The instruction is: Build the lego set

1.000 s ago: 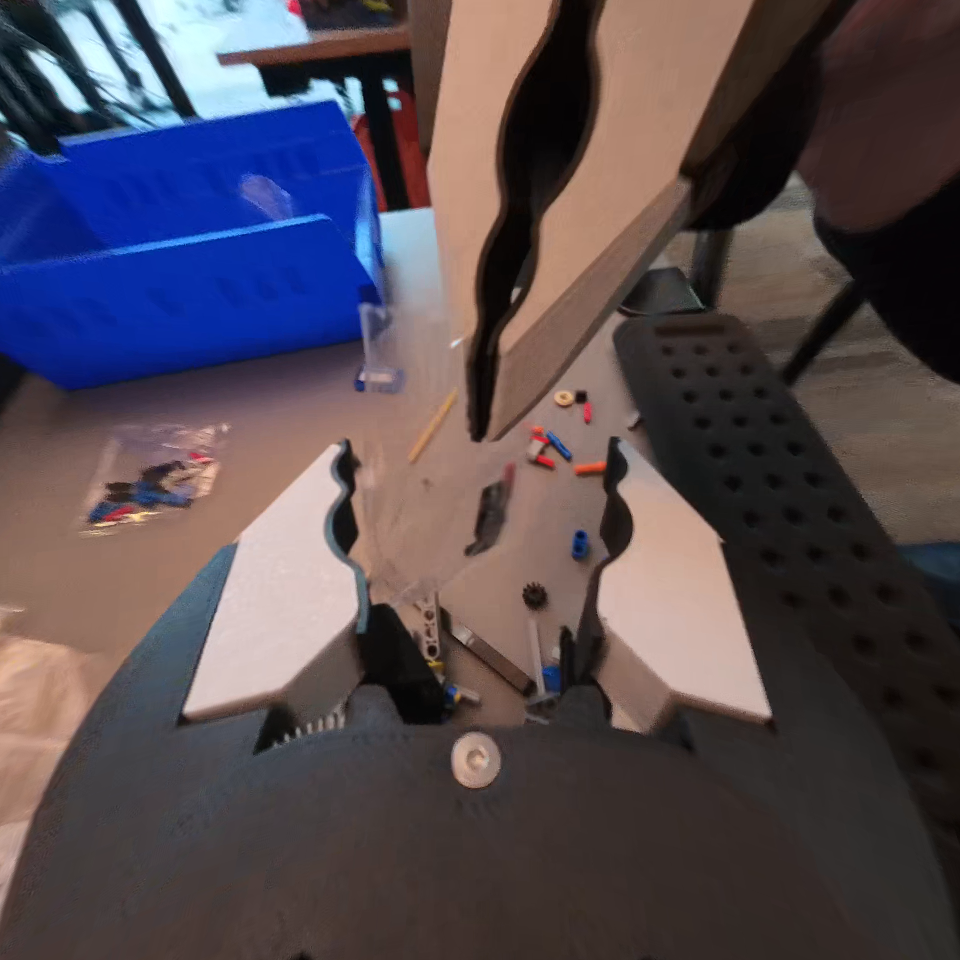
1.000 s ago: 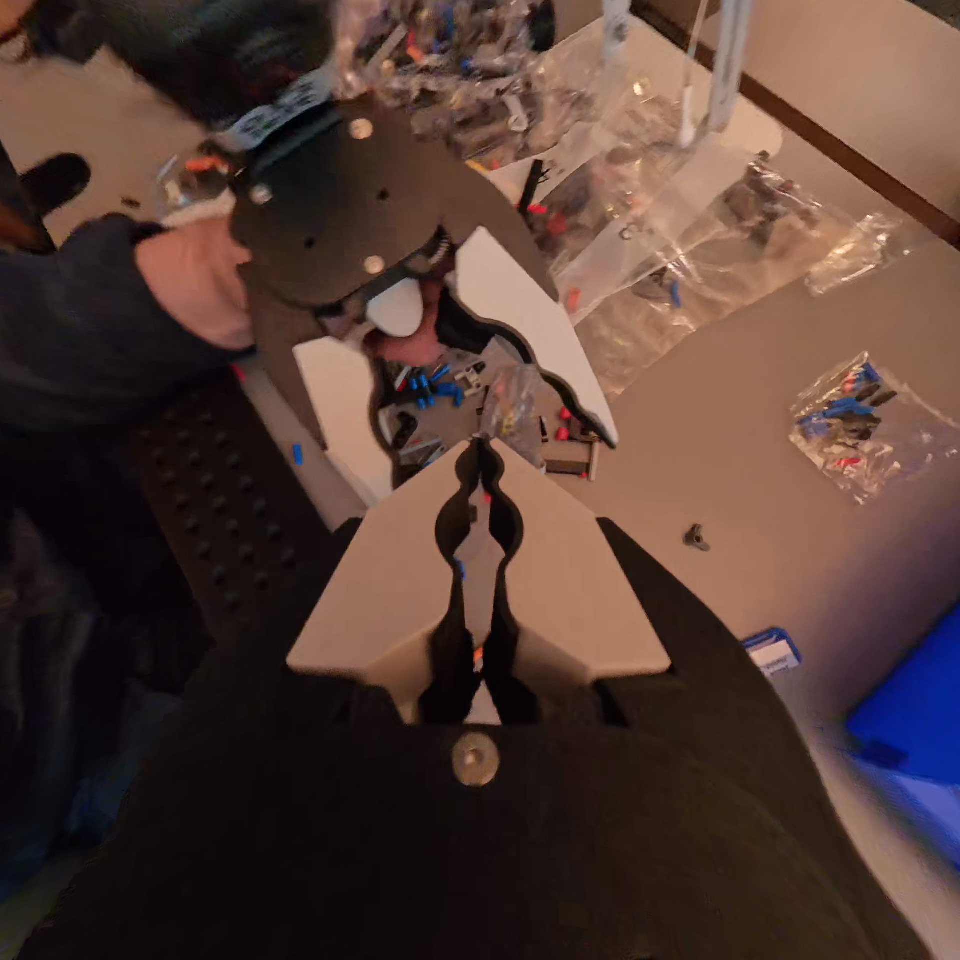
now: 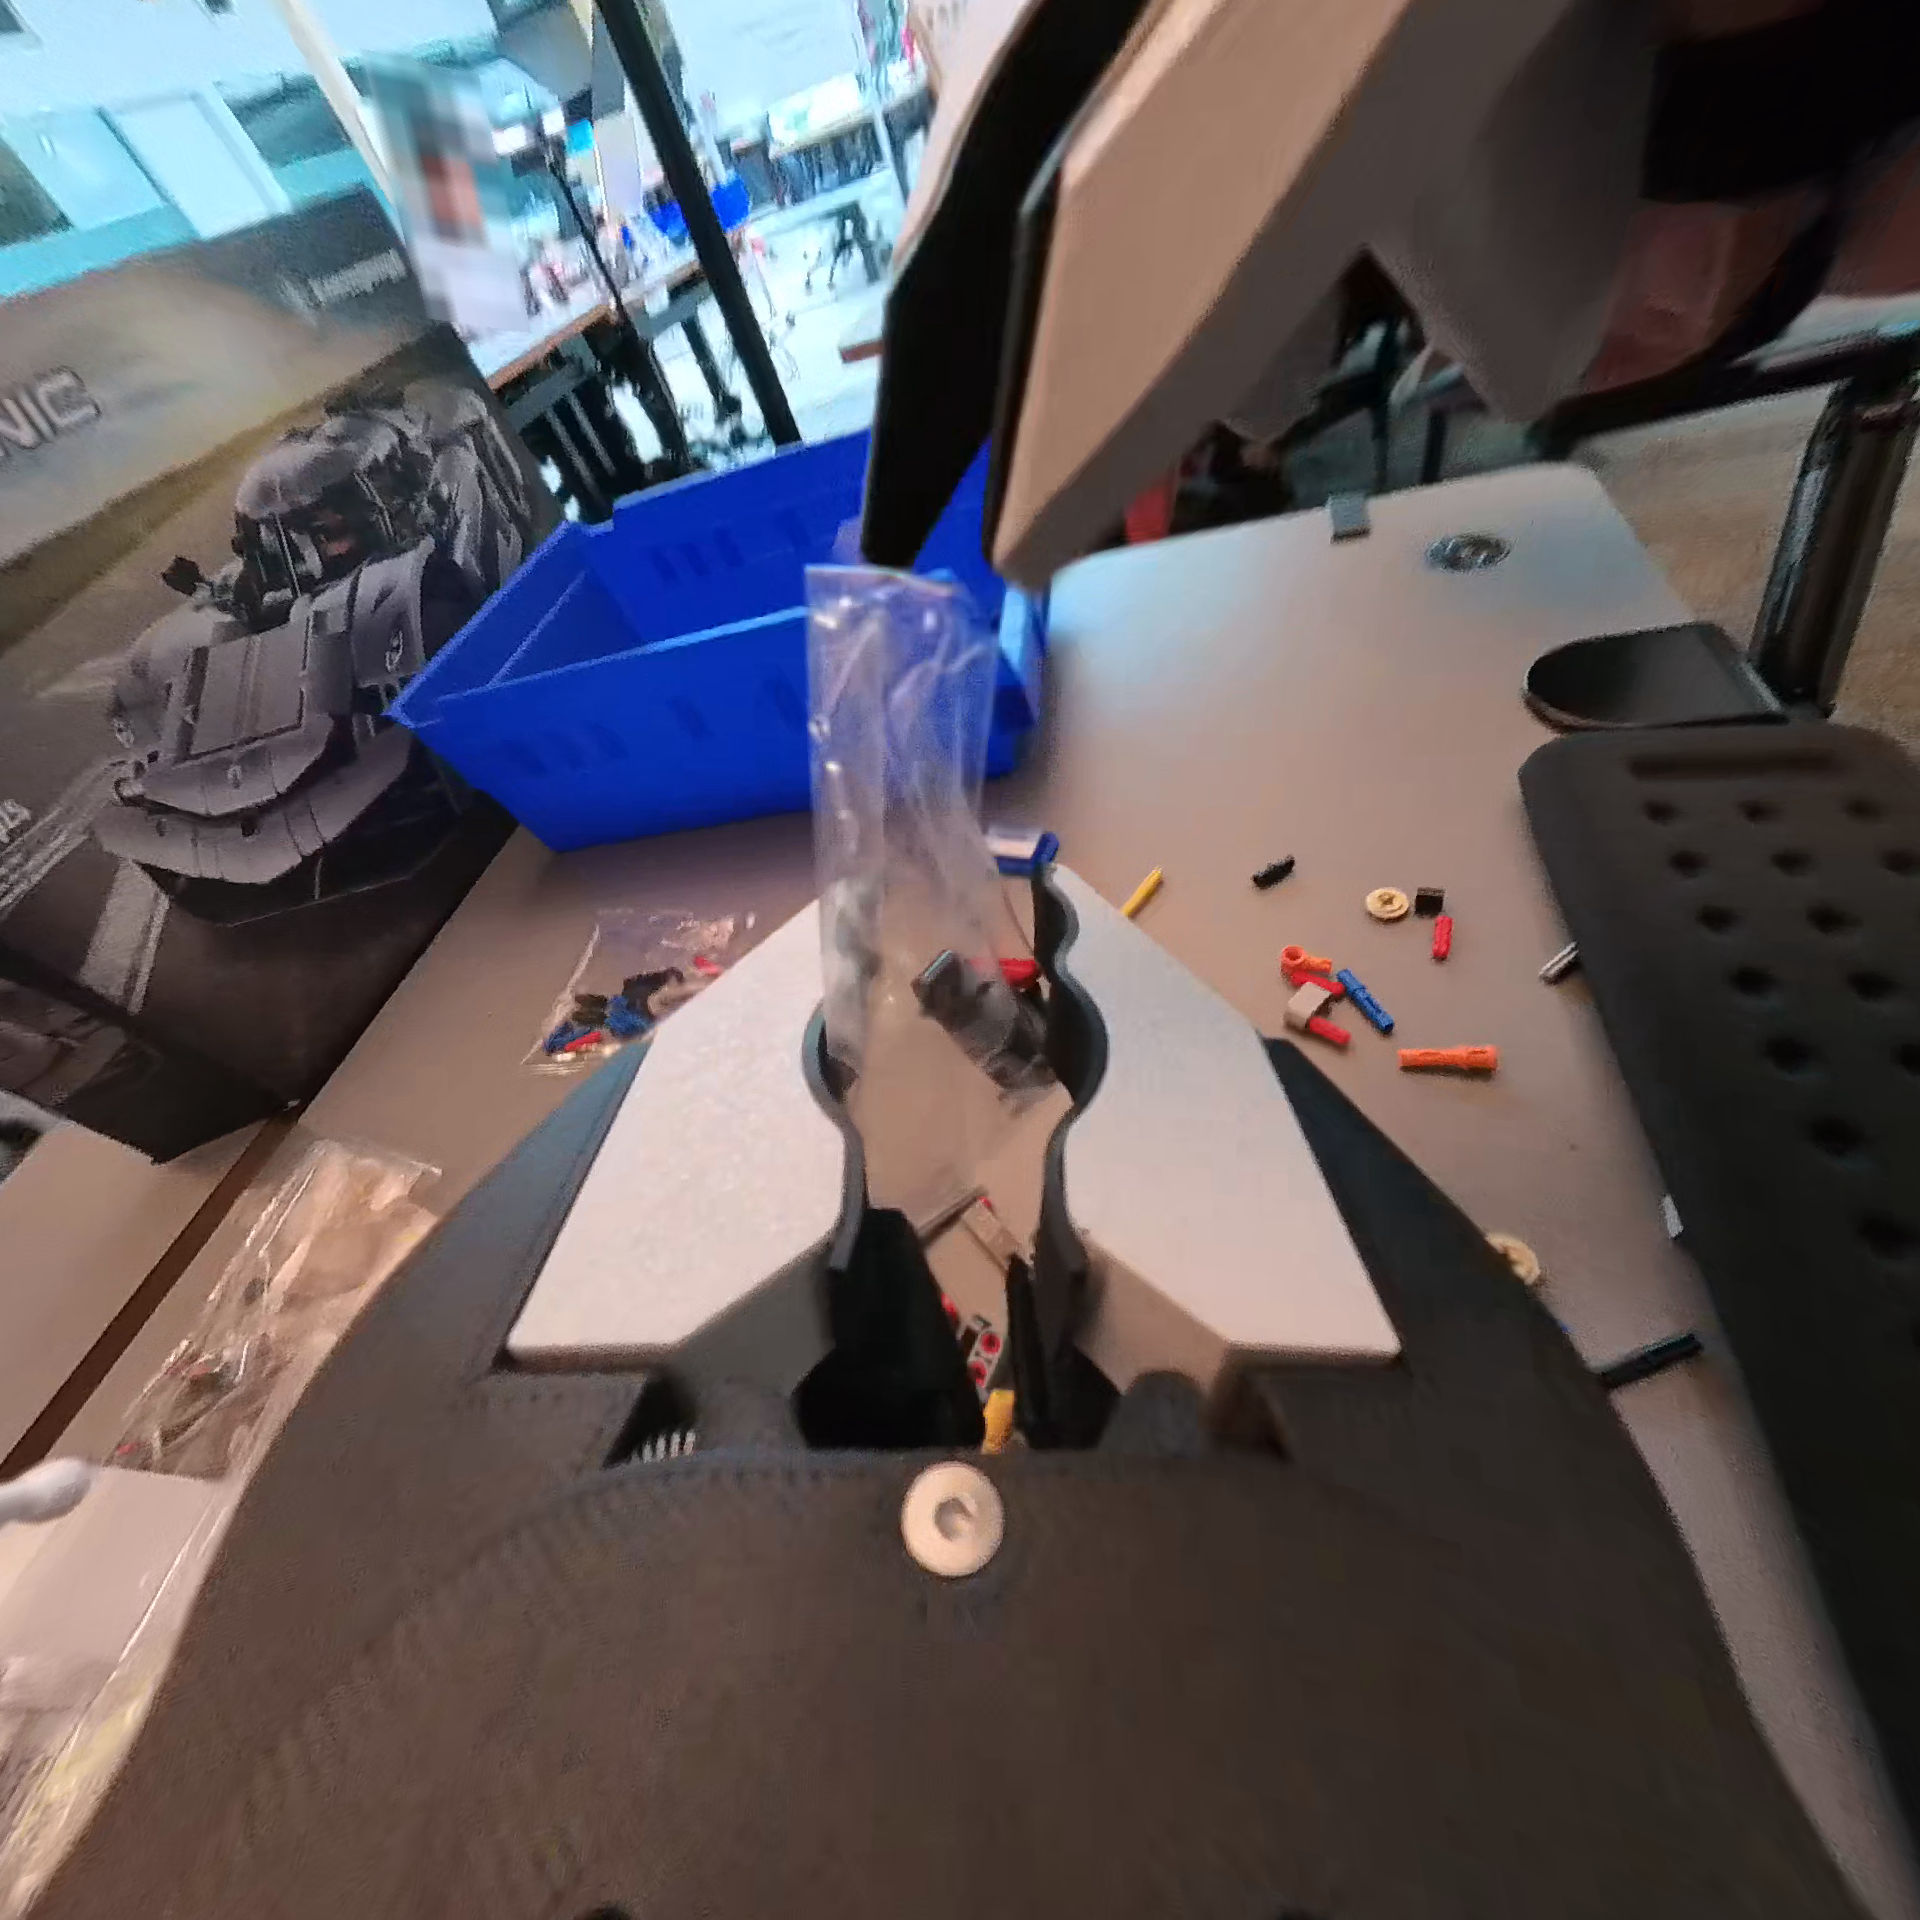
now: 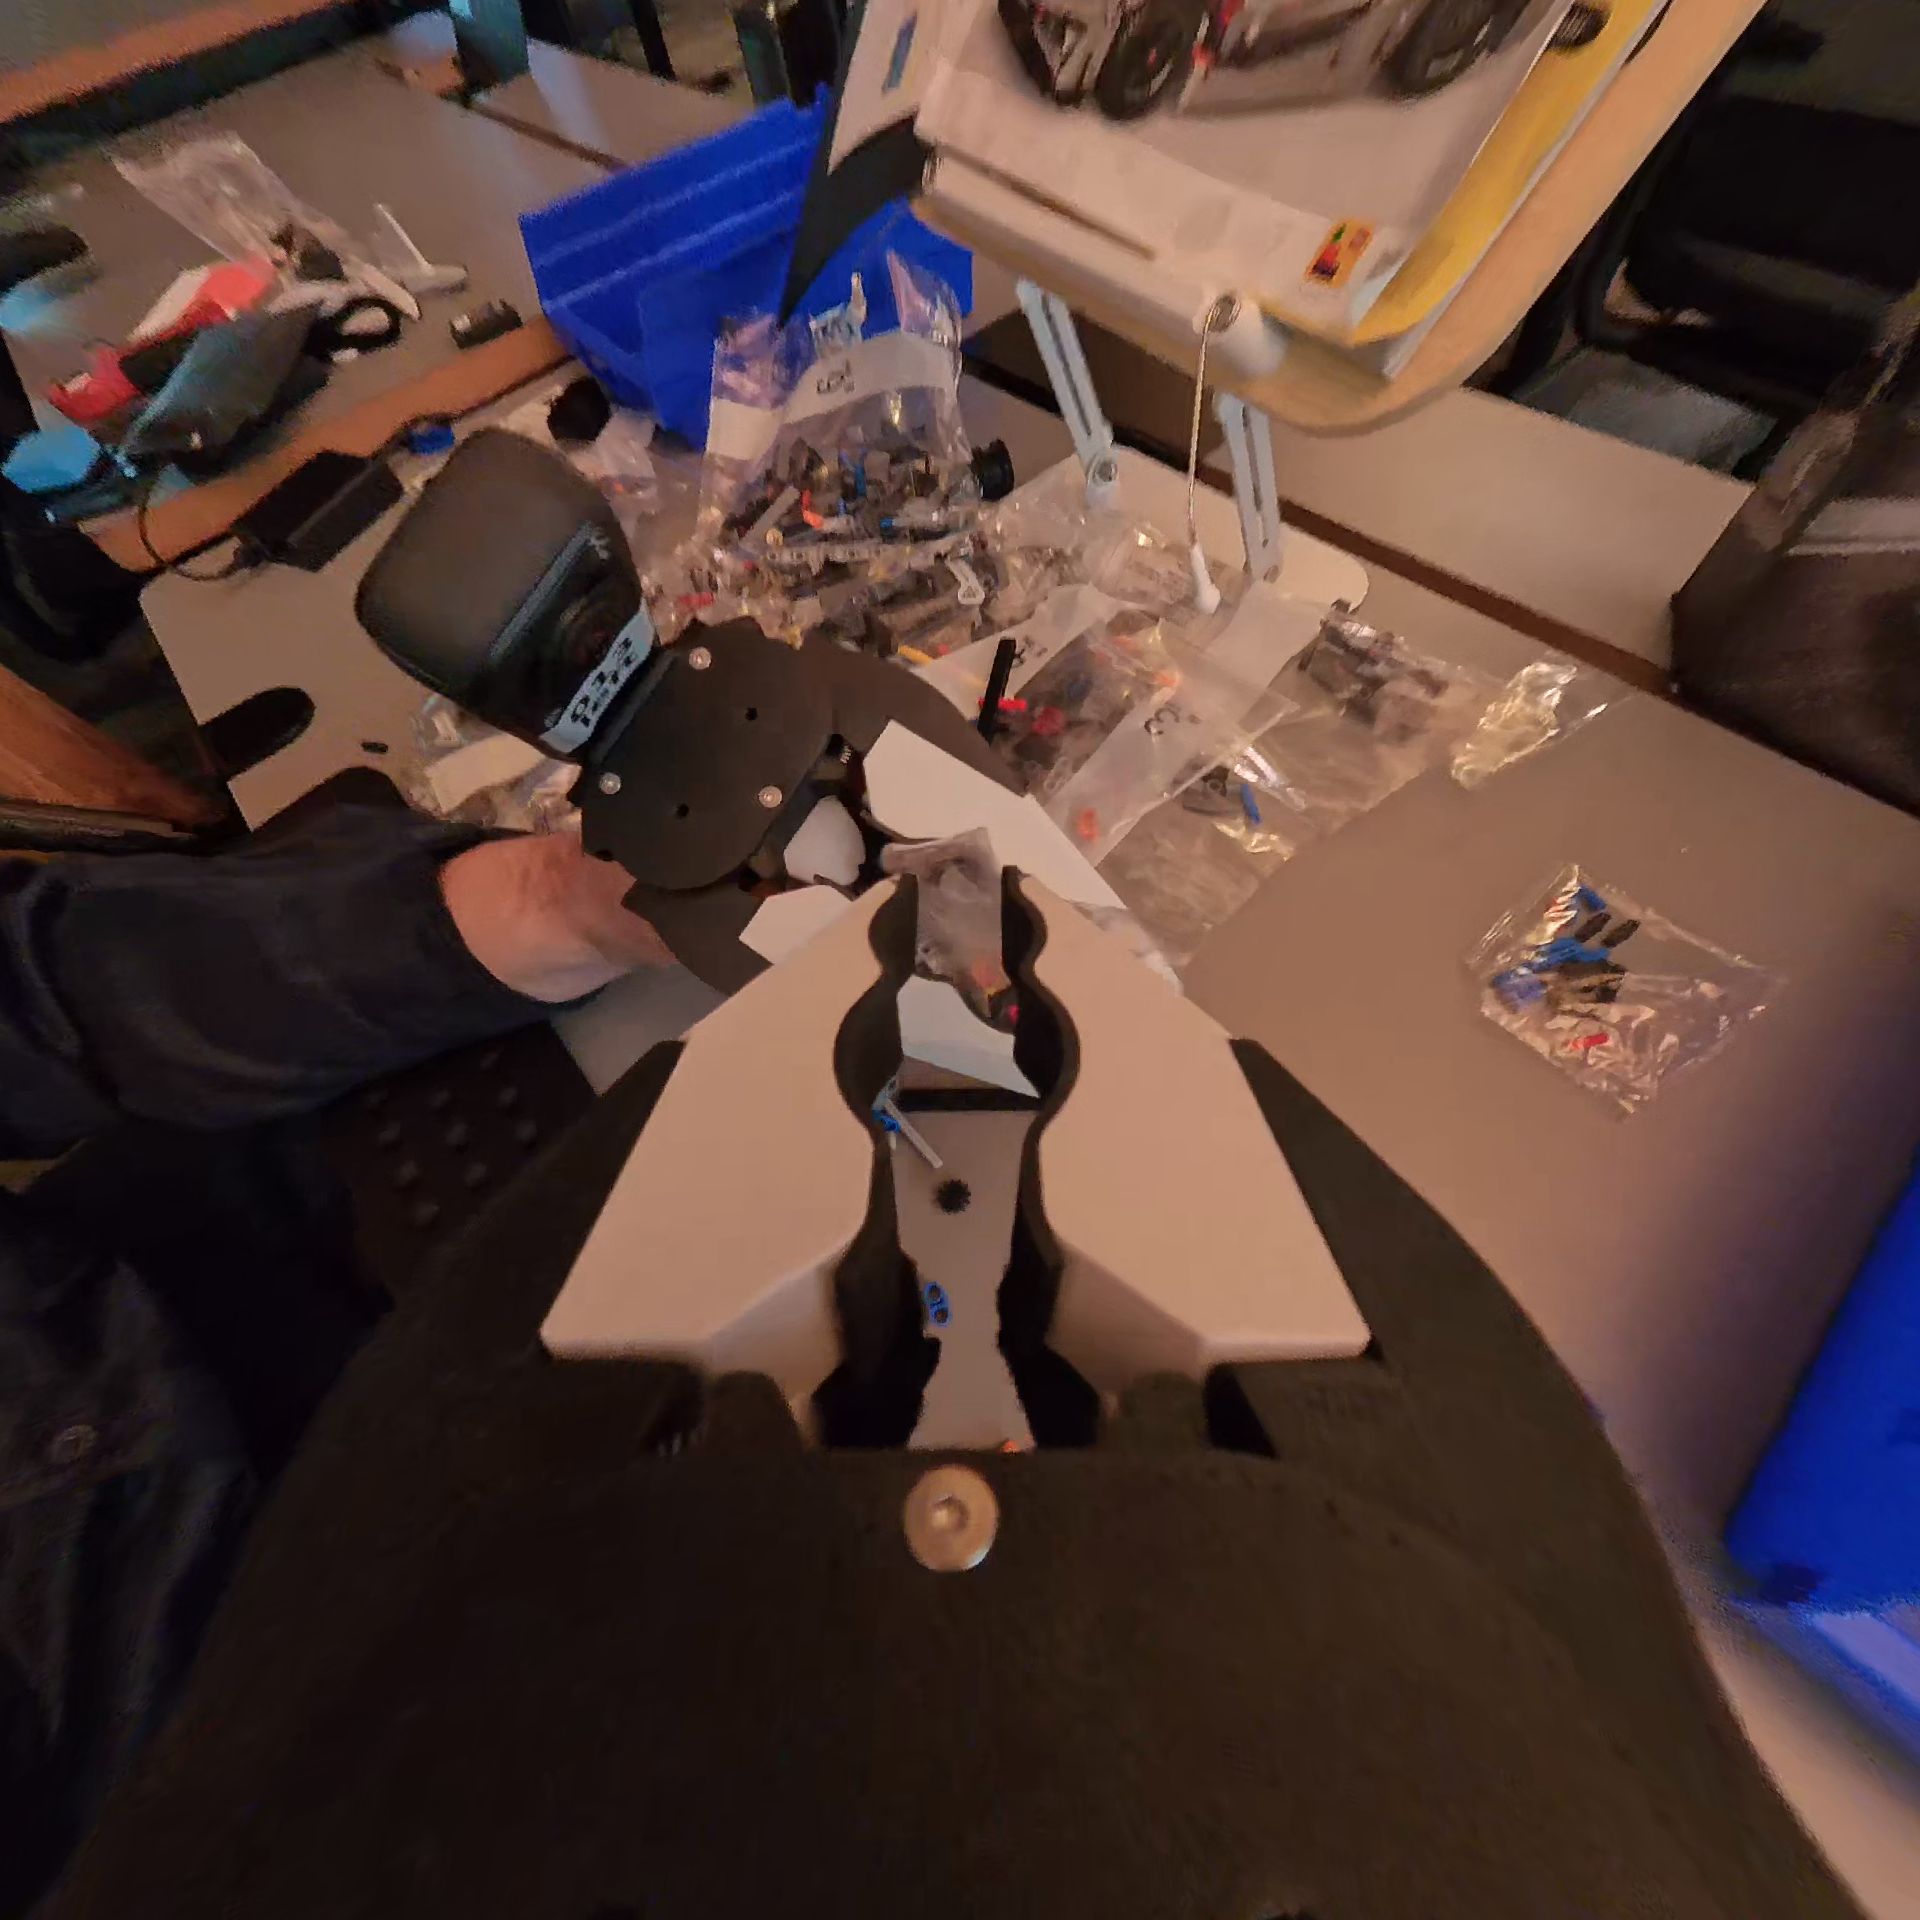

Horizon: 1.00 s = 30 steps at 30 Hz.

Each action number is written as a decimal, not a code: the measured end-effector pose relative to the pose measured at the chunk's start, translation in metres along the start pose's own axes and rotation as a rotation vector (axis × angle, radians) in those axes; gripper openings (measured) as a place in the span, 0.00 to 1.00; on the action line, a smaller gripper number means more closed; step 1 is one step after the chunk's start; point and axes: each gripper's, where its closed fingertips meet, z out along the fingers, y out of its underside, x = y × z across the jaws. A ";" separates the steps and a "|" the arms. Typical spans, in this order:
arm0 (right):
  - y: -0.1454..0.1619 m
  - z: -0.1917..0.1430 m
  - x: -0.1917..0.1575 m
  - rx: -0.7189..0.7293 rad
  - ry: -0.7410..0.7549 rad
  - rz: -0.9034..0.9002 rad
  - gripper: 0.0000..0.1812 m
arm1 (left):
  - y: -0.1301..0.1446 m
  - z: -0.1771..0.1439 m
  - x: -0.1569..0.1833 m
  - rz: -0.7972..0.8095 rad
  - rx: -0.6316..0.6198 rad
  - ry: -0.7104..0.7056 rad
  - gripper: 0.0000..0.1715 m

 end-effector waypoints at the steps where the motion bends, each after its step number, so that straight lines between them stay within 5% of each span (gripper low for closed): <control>1: -0.003 -0.005 0.001 0.019 0.007 0.000 0.07 | -0.004 -0.002 0.000 -0.006 0.032 0.006 0.17; 7: -0.005 -0.030 0.005 0.059 0.027 -0.014 0.08 | -0.025 -0.014 0.000 -0.053 0.165 0.048 0.21; 13: 0.030 -0.033 0.013 -0.059 0.031 0.013 0.08 | -0.012 -0.015 -0.004 -0.056 0.103 0.075 0.20; 18: 0.093 -0.002 0.036 -0.262 0.047 0.086 0.15 | 0.005 -0.027 -0.031 -0.179 0.037 0.053 0.24; 26: 0.143 0.062 0.055 -0.395 0.058 0.148 0.25 | 0.052 -0.023 -0.044 -0.308 -0.162 0.058 0.27; 30: 0.155 0.077 0.057 -0.450 0.096 0.119 0.15 | 0.054 -0.022 -0.043 -0.302 -0.172 0.058 0.27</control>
